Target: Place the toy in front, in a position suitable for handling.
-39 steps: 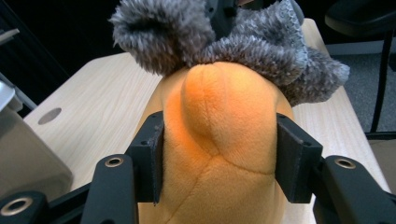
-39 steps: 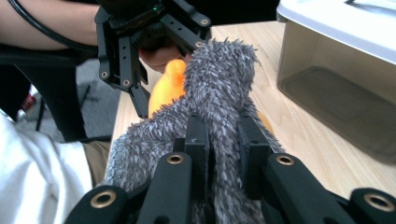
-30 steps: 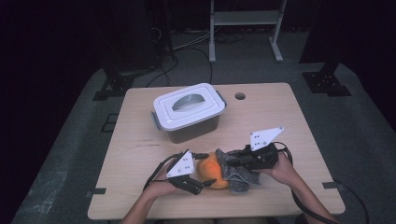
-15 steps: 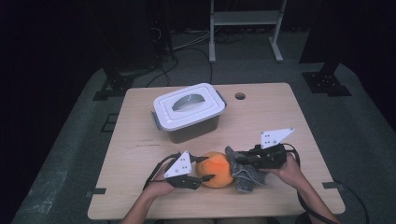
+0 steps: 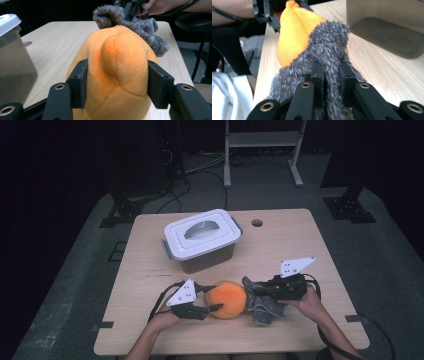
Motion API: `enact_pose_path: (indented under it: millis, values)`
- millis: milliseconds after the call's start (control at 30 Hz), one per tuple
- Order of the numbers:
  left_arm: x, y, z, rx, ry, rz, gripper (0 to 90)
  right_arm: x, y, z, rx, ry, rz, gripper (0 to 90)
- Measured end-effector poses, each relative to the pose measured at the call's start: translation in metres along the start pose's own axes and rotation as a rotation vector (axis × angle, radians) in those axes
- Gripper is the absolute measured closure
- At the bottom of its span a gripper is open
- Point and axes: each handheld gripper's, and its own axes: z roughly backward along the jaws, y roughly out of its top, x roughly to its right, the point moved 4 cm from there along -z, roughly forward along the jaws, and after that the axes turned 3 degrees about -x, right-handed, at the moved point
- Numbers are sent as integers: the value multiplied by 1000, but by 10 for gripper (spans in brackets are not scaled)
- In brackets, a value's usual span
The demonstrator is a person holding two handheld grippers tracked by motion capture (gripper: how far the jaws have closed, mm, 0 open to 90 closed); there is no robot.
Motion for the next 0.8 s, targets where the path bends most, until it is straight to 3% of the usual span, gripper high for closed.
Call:
enact_pose_path:
  millis: [133, 300, 400, 433, 500, 533, 600, 700, 800]
  values:
    - [6, 3, -4, -7, -21, -41, 409, -4, 10, -4, 31, 33, 18, 767]
    - [11, 1, -2, -12, -26, -75, 405, -4, 4, -9, -19, 55, 11, 768]
    - [16, 6, -6, -36, -31, -125, 399, -6, 7, -5, 11, 74, 3, 770]
    - [20, 9, -10, -46, -37, -154, 394, -11, 18, -7, 21, 86, 30, 770]
    - [23, 11, -12, -55, -45, -176, 392, -13, 22, -8, 22, 95, 39, 770]
    - [28, 14, -16, -69, -52, -211, 386, -20, 33, -17, -4, 110, 78, 770]
    - [30, 15, -18, -88, -33, -229, 386, -25, 38, -25, -35, 111, 105, 770]
    - [27, 14, -15, -81, -19, -200, 406, -21, 35, -23, -24, 99, 88, 770]
    - [19, 13, -10, -63, 3, -136, 416, -12, 22, -16, -32, 68, 53, 770]
